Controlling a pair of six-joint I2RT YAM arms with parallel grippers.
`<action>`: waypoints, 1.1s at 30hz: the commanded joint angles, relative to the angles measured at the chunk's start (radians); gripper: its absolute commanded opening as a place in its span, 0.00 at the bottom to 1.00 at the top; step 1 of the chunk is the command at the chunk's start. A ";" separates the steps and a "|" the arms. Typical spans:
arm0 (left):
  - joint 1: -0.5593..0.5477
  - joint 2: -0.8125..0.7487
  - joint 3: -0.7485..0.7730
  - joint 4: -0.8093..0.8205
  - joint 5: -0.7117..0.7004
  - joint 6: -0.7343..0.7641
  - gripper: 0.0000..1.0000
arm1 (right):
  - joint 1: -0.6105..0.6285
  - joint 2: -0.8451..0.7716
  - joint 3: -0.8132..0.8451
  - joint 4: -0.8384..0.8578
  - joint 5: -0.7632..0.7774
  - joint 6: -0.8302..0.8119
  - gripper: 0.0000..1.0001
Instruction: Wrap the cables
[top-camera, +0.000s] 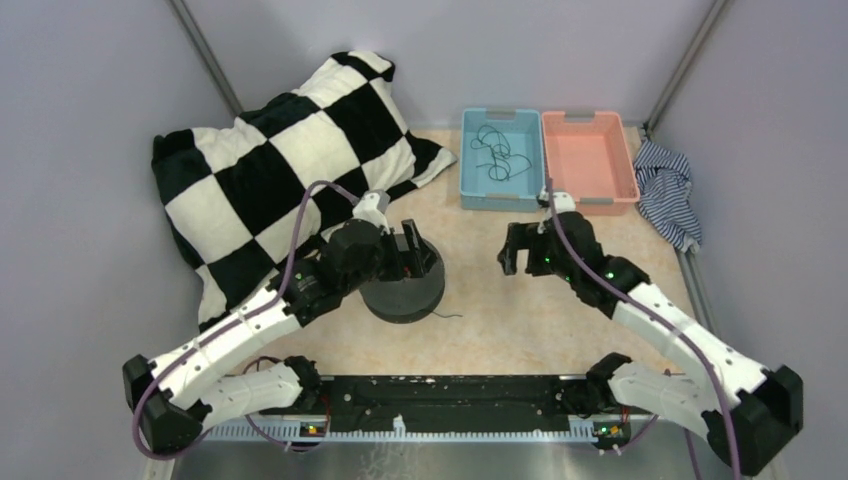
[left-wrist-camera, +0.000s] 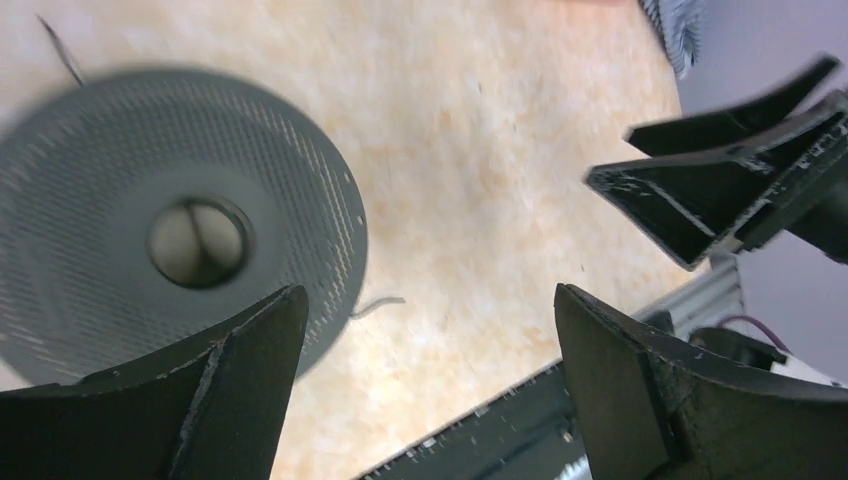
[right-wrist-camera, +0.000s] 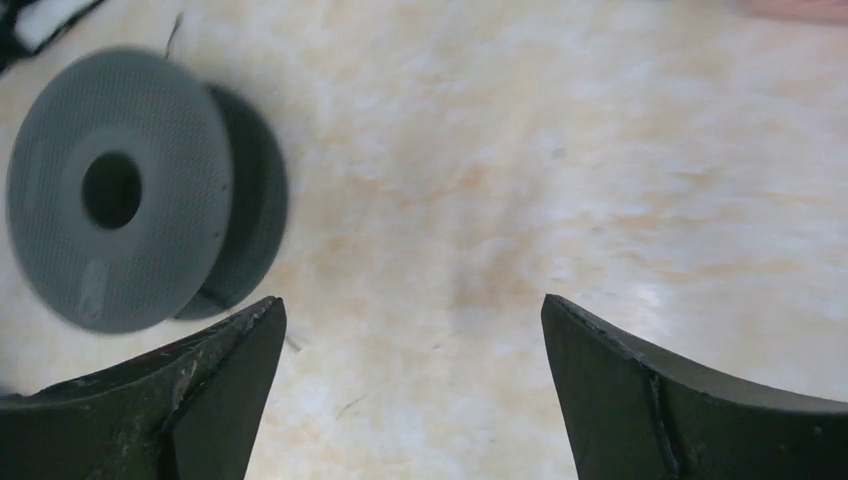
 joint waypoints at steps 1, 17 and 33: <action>0.006 -0.056 0.126 -0.089 -0.195 0.245 0.98 | -0.006 -0.139 0.093 -0.258 0.438 0.086 0.99; 0.174 -0.028 0.319 -0.248 -0.108 0.378 0.98 | -0.007 0.067 0.412 -0.581 0.594 0.067 0.99; 0.456 0.171 0.473 -0.354 0.064 0.329 0.98 | -0.008 0.151 0.515 -0.626 0.654 0.127 0.99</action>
